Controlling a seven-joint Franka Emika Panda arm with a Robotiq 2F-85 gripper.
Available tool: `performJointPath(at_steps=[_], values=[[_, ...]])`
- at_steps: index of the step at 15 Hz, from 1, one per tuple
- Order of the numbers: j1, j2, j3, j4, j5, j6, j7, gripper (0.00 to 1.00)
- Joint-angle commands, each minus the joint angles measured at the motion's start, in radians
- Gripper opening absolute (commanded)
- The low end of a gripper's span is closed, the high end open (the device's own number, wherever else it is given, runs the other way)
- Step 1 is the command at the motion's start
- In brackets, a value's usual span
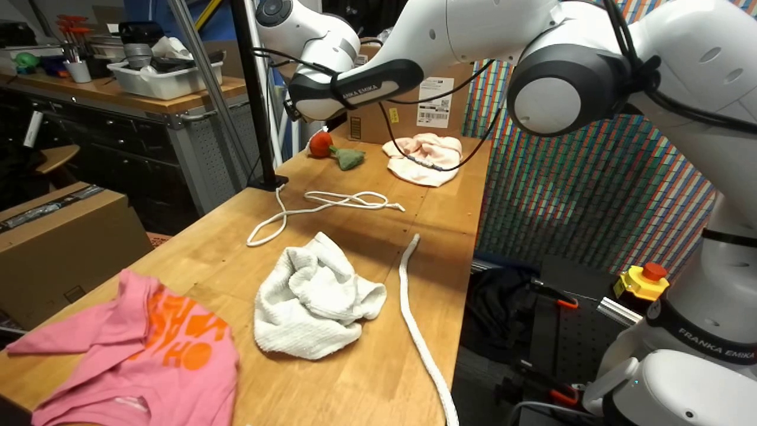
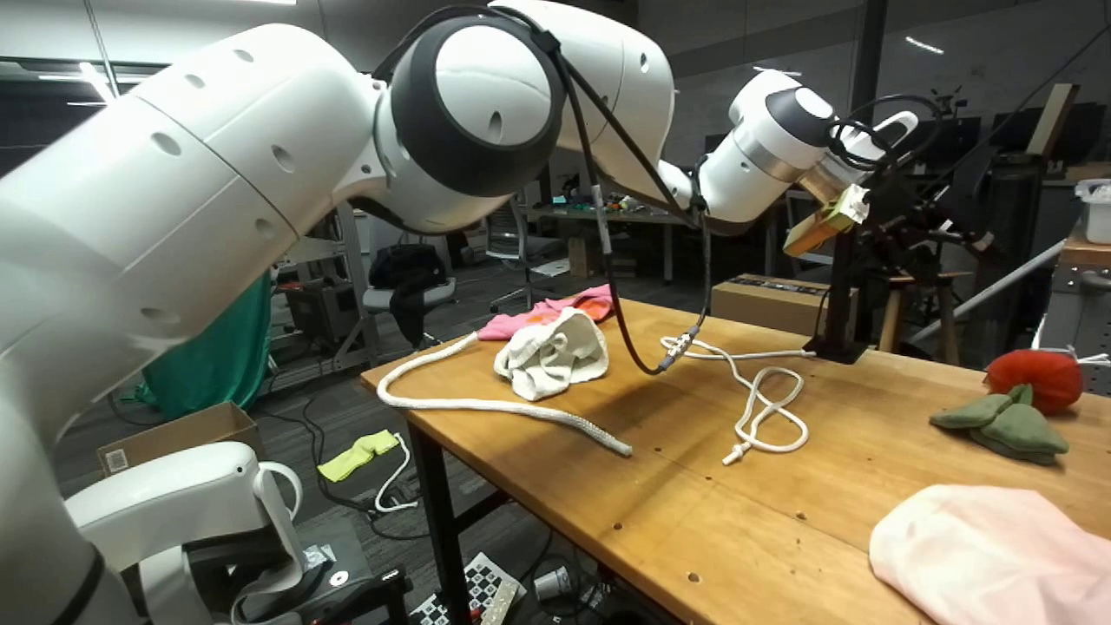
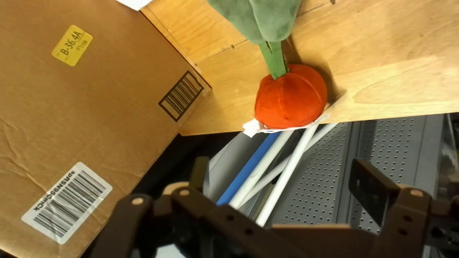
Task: Separate the heap of things
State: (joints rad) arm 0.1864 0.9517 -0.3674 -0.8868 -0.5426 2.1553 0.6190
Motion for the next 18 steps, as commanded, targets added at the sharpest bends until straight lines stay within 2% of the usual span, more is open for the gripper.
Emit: performJointPath(at_steps=[1, 6, 8, 13, 18], values=[[0.021, -0.083, 0.046, -0.068, 0.016, -0.005, -0.058, 1.00], [0.058, -0.271, 0.137, -0.274, 0.048, -0.022, -0.172, 1.00], [0.063, -0.366, 0.182, -0.360, 0.075, -0.069, -0.234, 1.00], [0.035, -0.613, 0.300, -0.572, 0.185, -0.209, -0.359, 1.00], [-0.002, -0.868, 0.380, -0.771, 0.318, -0.324, -0.420, 1.00]])
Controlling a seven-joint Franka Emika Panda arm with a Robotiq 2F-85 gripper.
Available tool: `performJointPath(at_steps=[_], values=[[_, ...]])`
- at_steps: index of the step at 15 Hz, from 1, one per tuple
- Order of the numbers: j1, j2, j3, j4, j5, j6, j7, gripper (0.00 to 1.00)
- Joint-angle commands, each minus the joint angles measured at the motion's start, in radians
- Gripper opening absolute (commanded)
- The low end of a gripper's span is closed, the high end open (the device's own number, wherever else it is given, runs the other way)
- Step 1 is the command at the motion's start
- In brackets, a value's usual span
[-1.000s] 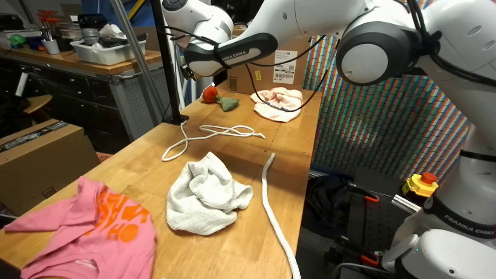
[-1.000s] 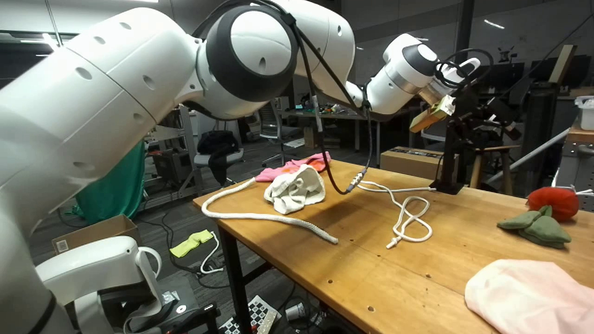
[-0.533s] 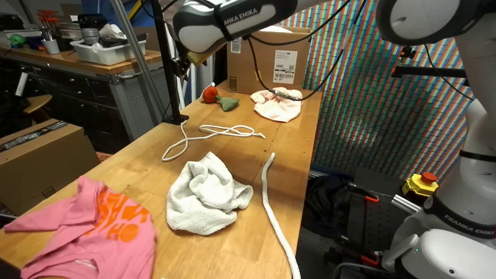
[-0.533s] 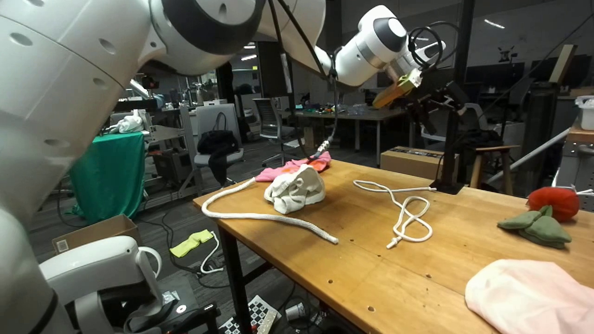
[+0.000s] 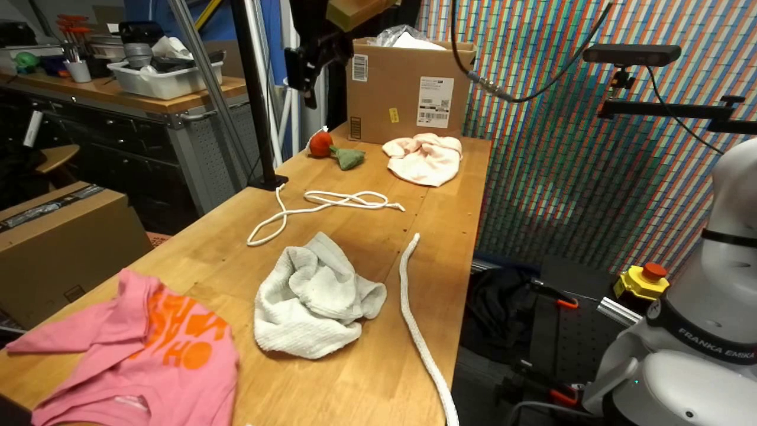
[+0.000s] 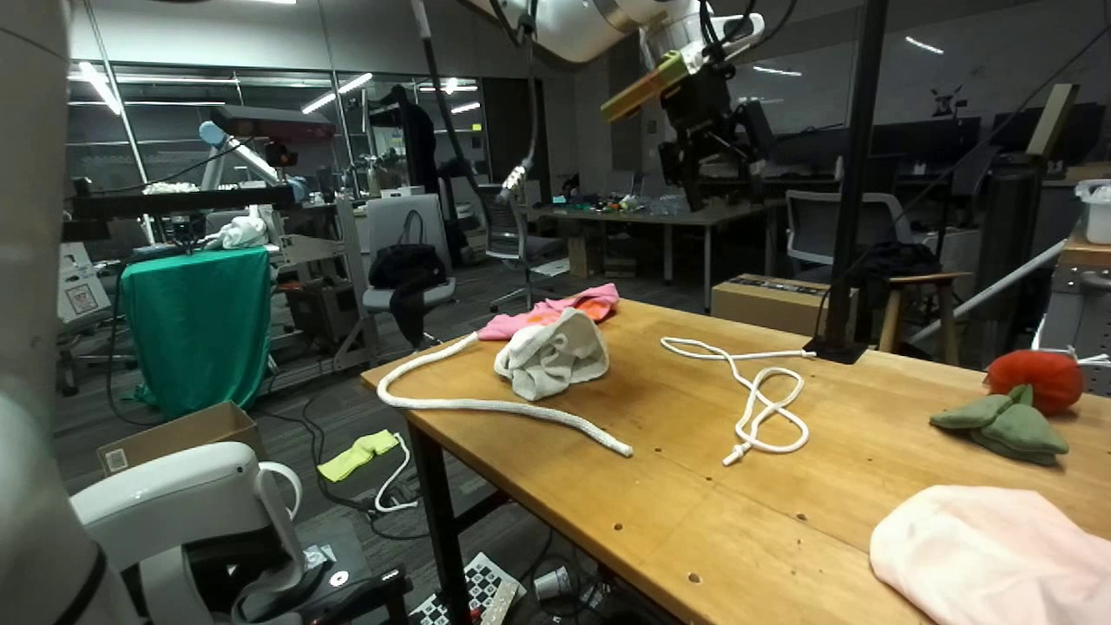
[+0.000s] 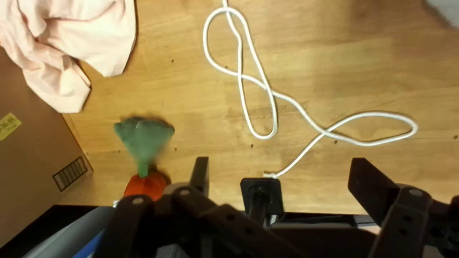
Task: Separate the heap of things
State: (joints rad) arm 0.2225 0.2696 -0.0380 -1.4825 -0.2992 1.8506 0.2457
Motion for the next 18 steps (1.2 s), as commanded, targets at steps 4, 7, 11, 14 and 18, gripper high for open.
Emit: performJointPath(at_steps=[4, 7, 11, 14, 18], values=[[-0.066, -0.405, 0.084, -0.357, 0.200, -0.023, -0.108, 1.00], [-0.076, -0.556, 0.085, -0.476, 0.290, -0.011, -0.170, 1.00], [-0.079, -0.717, 0.072, -0.612, 0.359, -0.003, -0.245, 1.00], [-0.077, -0.789, 0.056, -0.683, 0.399, -0.011, -0.309, 1.00], [-0.088, -0.780, 0.064, -0.686, 0.403, -0.040, -0.312, 1.00]])
